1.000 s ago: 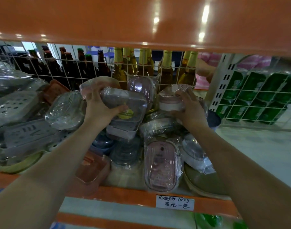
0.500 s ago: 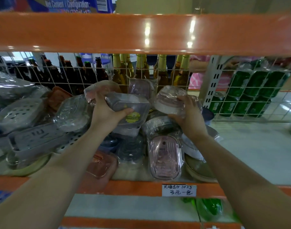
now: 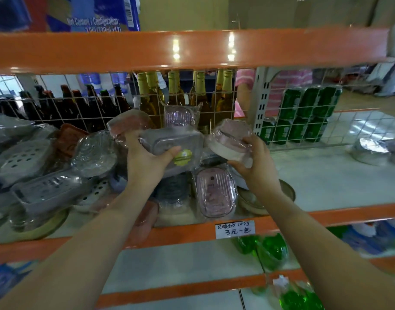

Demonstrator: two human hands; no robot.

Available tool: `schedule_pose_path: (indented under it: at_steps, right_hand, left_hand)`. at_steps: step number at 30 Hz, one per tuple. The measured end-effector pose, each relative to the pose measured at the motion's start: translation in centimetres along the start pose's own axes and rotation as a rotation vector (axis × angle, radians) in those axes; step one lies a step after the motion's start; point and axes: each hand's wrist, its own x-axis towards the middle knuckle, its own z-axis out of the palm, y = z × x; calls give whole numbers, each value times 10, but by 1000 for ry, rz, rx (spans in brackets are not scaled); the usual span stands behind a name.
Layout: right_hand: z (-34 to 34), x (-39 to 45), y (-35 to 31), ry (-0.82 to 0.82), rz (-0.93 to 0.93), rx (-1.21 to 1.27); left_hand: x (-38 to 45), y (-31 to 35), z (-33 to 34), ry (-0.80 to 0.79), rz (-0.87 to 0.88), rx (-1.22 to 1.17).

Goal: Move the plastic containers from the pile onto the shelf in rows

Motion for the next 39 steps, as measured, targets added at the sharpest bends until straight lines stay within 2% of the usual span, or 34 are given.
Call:
schedule_pose_path:
  at_steps: [5,10,19,27,30,39]
  right_hand:
    - [-27,-22,2,51,-31,-15]
    - [-66,-30,20,87,28,-120]
    - [-182,-52,99,134,188,-246]
    - [-289,-59,202,51,298,-344]
    - [-321,-58,242,33,358,-364]
    - [-367,-34,333,49,557,-371]
  left_hand:
    - [-17,12,10,-40,8,-40]
    - [-29,40,41,-117,54,-73]
    - [-79,103,163,-291,86,-128]
    - [-148,136,309,-404,-84,-145]
    - [-167,148,355,-389,-187,-137]
    - [-178,153,459,-432,-372,-132]
